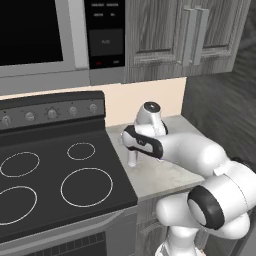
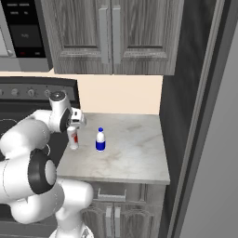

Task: Place the drinks on the dining counter in a tight cluster.

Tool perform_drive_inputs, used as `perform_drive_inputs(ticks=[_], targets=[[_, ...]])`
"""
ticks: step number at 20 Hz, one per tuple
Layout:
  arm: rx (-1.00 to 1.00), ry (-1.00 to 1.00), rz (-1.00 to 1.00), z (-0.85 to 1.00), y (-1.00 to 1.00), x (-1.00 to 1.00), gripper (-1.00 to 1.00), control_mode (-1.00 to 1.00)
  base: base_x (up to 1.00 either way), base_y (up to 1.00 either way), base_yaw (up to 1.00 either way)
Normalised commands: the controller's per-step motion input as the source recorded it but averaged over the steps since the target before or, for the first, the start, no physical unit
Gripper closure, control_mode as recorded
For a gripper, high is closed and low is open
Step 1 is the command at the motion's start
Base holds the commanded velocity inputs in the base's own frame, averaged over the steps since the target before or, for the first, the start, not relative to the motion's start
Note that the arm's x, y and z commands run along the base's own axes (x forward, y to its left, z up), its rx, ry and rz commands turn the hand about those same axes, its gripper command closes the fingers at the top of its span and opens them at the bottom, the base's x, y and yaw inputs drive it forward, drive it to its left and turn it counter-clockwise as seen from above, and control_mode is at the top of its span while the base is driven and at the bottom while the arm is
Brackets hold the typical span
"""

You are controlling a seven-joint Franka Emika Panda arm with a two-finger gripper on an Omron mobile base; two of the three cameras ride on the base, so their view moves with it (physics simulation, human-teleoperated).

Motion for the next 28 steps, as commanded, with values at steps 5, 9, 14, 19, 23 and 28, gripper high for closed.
perform_drive_inputs(ticks=[5, 9, 14, 19, 23, 28], targets=[[0.00, 0.02, 0.00, -0.07, 0.00, 0.20, -1.00, -1.00, 0.00, 0.00, 0.00], [0.00, 0.04, 0.00, -0.13, 0.00, 0.08, -1.00, -1.00, 0.00, 0.00, 0.00], [0.00, 0.02, 0.00, -0.18, 0.00, 0.00, -1.00, -1.00, 0.00, 0.00, 0.00], [0.00, 0.01, 0.00, -0.09, 0.00, 0.04, -1.00, -1.00, 0.00, 0.00, 0.00], [0.00, 0.00, 0.00, -0.03, 0.00, 0.09, -1.00, -1.00, 0.00, 0.00, 0.00], [0.00, 0.00, 0.00, 0.00, 0.00, 0.00, -1.00, -1.00, 0.00, 0.00, 0.00]])
